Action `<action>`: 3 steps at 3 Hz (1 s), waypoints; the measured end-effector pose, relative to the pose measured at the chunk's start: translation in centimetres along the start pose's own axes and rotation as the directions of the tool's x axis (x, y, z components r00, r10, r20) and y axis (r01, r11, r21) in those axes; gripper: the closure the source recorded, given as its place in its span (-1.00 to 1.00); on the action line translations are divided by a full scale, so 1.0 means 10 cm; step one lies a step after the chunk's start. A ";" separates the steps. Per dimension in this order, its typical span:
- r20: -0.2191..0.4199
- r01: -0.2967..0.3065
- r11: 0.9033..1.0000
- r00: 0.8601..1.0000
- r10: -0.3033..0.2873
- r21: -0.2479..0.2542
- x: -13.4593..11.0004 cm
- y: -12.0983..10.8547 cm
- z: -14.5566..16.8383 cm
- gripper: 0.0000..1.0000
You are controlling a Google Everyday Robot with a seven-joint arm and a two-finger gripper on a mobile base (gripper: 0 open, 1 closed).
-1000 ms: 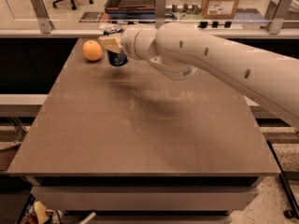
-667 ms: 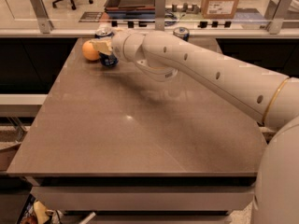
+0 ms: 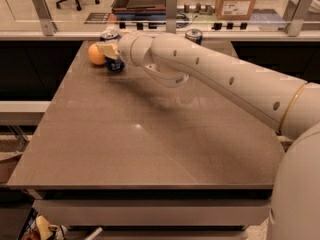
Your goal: Move pepsi can near orange
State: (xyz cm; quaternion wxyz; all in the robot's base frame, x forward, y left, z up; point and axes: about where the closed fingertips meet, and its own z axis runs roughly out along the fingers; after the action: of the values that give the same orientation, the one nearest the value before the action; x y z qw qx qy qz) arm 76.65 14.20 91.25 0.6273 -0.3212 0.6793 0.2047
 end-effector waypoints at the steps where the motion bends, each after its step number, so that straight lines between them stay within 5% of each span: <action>1: 0.001 0.000 1.000 1.000 0.000 -0.003 0.00 0.02 0.01 0.20; 3: 0.002 0.000 1.000 1.000 0.000 -0.009 -0.01 0.06 0.03 -0.73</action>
Offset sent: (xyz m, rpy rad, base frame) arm -0.0005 0.0018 0.0000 0.0003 0.0001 0.0025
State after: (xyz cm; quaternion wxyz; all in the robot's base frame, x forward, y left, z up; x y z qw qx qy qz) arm 76.47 14.83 91.27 0.6265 -0.3238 0.6779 0.2078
